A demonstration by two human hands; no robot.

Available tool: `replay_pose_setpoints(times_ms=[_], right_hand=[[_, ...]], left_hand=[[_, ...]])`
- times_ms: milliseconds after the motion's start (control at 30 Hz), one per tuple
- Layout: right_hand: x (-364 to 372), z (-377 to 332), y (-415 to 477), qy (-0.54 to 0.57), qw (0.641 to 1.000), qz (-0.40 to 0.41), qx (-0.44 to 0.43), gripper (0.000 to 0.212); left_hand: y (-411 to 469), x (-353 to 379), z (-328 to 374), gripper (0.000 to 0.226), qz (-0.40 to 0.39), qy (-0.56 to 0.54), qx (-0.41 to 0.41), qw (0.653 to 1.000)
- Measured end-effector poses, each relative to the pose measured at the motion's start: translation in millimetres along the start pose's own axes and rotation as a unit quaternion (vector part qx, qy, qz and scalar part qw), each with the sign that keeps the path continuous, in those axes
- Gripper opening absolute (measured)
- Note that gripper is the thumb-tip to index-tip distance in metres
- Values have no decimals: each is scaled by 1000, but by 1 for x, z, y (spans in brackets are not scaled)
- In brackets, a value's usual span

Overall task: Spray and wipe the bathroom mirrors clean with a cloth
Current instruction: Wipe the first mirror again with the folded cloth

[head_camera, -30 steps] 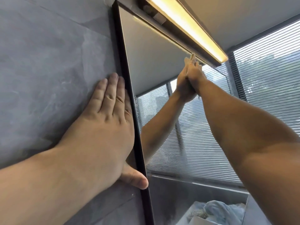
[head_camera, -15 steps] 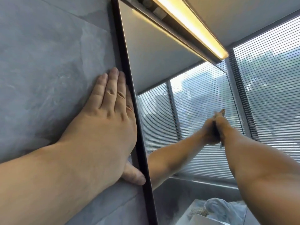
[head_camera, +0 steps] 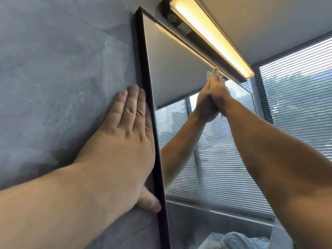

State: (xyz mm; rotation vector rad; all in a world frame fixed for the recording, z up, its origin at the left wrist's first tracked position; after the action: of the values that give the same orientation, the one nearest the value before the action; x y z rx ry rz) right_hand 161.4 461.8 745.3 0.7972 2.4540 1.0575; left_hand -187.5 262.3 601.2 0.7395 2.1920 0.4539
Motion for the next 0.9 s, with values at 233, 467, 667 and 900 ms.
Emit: replay_pose_setpoints(times_ms=[233,467,667,900], right_hand=[[36,-86,-64,-91,983,-16,-161,61],[38,-90,-86,-39,982,-29,-182,79],[24,-65,-54,-12,991,-30,-129,86],[3,-44,-6,19,998,-11,-53,103]], left_hand=[[0,0,0,175,1,-2,3,1000],[0,0,0,172,2,3,0,1000],[1,2,0,172,6,9,3,1000],[-3,1,1,177,-20,-8,3,1000]])
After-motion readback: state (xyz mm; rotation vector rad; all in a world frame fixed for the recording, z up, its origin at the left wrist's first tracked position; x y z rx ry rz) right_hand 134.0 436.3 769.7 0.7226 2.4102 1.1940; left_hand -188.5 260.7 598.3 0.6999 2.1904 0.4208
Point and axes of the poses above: each hand's wrist, its own y-axis towards the middle knuckle, its own x-axis out of the palm, z = x × y, the point moved 2 cm from there along y, towards the middle knuckle, and after that the axes turned 13 degrees about -z, right-handed, at the moved point
